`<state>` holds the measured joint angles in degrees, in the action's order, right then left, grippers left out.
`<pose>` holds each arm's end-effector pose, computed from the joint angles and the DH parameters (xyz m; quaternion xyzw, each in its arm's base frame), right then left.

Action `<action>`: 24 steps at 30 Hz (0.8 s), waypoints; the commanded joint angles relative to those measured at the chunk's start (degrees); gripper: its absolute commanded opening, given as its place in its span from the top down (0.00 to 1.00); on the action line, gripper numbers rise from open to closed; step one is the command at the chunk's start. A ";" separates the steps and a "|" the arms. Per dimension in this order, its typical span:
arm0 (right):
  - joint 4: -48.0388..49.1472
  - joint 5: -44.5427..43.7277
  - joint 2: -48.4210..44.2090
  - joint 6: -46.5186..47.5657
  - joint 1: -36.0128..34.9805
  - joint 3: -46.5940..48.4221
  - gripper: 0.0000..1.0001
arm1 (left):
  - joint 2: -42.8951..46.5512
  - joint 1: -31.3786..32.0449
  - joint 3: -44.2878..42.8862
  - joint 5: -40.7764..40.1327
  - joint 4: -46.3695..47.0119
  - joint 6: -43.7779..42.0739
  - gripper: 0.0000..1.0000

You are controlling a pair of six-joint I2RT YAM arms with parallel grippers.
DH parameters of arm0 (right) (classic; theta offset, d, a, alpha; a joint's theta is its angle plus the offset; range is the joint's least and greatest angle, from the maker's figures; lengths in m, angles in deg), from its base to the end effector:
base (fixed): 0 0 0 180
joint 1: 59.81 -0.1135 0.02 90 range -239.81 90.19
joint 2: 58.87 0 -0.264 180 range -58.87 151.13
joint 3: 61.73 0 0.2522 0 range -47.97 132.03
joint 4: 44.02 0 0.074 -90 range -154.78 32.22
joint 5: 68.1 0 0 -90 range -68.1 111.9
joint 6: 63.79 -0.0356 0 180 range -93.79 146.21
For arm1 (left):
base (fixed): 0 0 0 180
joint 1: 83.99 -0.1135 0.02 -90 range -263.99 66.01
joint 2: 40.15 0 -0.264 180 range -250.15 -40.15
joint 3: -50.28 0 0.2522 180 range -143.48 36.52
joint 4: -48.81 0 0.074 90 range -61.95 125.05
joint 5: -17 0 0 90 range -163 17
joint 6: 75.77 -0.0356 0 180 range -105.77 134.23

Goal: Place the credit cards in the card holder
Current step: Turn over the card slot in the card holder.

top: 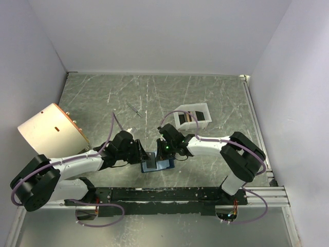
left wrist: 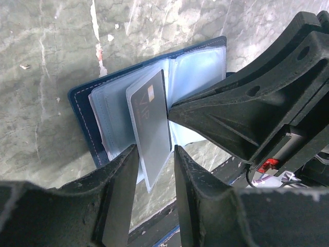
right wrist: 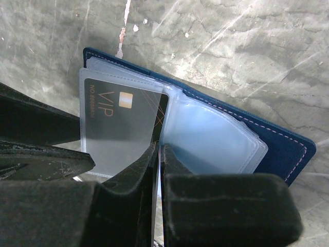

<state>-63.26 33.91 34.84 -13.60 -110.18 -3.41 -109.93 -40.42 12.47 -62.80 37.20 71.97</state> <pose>0.1893 0.2401 0.1422 -0.1188 0.9406 0.2843 0.1427 0.1563 -0.1574 0.1525 -0.0781 0.9128 -0.3554 0.1857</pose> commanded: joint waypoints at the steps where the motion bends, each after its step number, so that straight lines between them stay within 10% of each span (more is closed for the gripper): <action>1: -1.17 -2.33 0.32 0.53 -0.34 -0.83 0.93 | -0.36 -0.40 -0.83 2.30 3.15 0.19 0.56; 24: -9.46 -12.94 -6.08 2.46 -0.26 0.15 0.90 | -4.45 -0.37 -3.47 5.22 6.35 -1.03 0.61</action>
<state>-70.49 23.90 30.58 -11.98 -110.36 -3.41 -113.17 -40.42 10.63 -60.64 39.10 71.71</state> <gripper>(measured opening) 0.093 0.392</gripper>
